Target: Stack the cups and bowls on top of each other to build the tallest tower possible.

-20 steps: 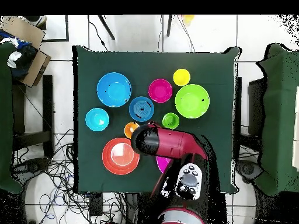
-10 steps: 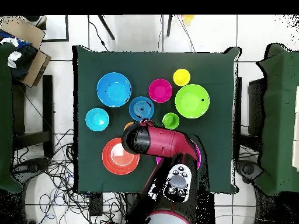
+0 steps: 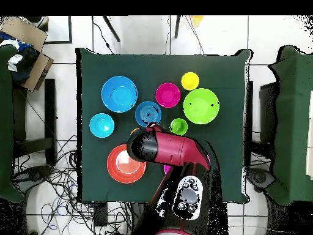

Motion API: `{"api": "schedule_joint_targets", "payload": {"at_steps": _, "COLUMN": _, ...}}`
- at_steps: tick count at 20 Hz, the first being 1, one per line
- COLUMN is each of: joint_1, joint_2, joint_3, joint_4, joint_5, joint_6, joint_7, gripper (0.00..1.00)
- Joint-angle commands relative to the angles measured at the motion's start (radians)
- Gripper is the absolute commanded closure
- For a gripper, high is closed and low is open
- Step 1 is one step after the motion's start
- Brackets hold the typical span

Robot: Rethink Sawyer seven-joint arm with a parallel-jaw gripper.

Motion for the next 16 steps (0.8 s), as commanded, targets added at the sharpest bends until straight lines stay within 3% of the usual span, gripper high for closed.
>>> {"api": "schedule_joint_targets", "payload": {"at_steps": 1, "joint_1": 0.033, "joint_2": -0.007, "joint_3": 0.066, "joint_4": -0.021, "joint_5": 0.027, "joint_6": 0.096, "joint_7": 0.116, "gripper": 0.0}}
{"api": "schedule_joint_targets", "payload": {"at_steps": 4, "joint_1": 0.065, "joint_2": -0.012, "joint_3": 0.044, "joint_4": -0.008, "joint_5": 0.061, "joint_6": 0.1, "joint_7": 0.179, "gripper": 0.0}}
{"api": "schedule_joint_targets", "payload": {"at_steps": 7, "joint_1": 0.108, "joint_2": -0.035, "joint_3": 0.019, "joint_4": -0.008, "joint_5": 0.079, "joint_6": 0.176, "joint_7": 0.196, "gripper": 0.0}}
{"api": "schedule_joint_targets", "payload": {"at_steps": 10, "joint_1": 0.138, "joint_2": -0.065, "joint_3": 0.023, "joint_4": -0.006, "joint_5": 0.078, "joint_6": 0.27, "joint_7": 0.155, "gripper": 0.0}}
{"api": "schedule_joint_targets", "payload": {"at_steps": 16, "joint_1": 0.146, "joint_2": -0.089, "joint_3": 0.064, "joint_4": -0.001, "joint_5": 0.08, "joint_6": 0.326, "joint_7": 0.093, "gripper": 0.0}}
